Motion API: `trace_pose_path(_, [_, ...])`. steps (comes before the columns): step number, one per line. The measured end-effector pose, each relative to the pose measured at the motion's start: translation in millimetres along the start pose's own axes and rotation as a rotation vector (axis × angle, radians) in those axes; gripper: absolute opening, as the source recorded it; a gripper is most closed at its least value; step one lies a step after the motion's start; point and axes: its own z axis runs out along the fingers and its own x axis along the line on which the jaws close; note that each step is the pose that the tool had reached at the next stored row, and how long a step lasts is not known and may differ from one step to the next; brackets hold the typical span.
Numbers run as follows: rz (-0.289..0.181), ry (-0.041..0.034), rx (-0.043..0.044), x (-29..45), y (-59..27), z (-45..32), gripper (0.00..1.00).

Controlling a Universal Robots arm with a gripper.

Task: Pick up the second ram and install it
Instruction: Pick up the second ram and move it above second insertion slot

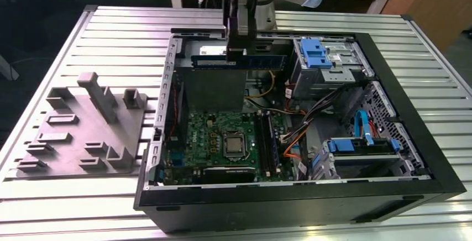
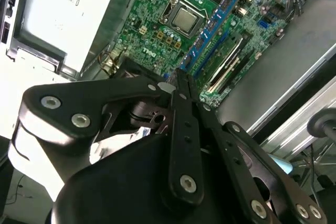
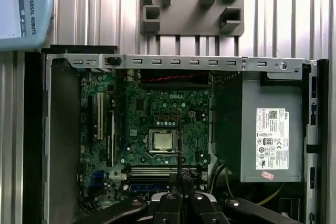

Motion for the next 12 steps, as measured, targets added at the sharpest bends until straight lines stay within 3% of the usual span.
trace_pose_path(6, [0.0, -0.0004, -0.0015, 0.0, -1.2, 1.2, 0.11])
trace_pose_path(12, [0.0, -0.0003, -0.0034, 0.3, -5.4, 10.3, 0.11])
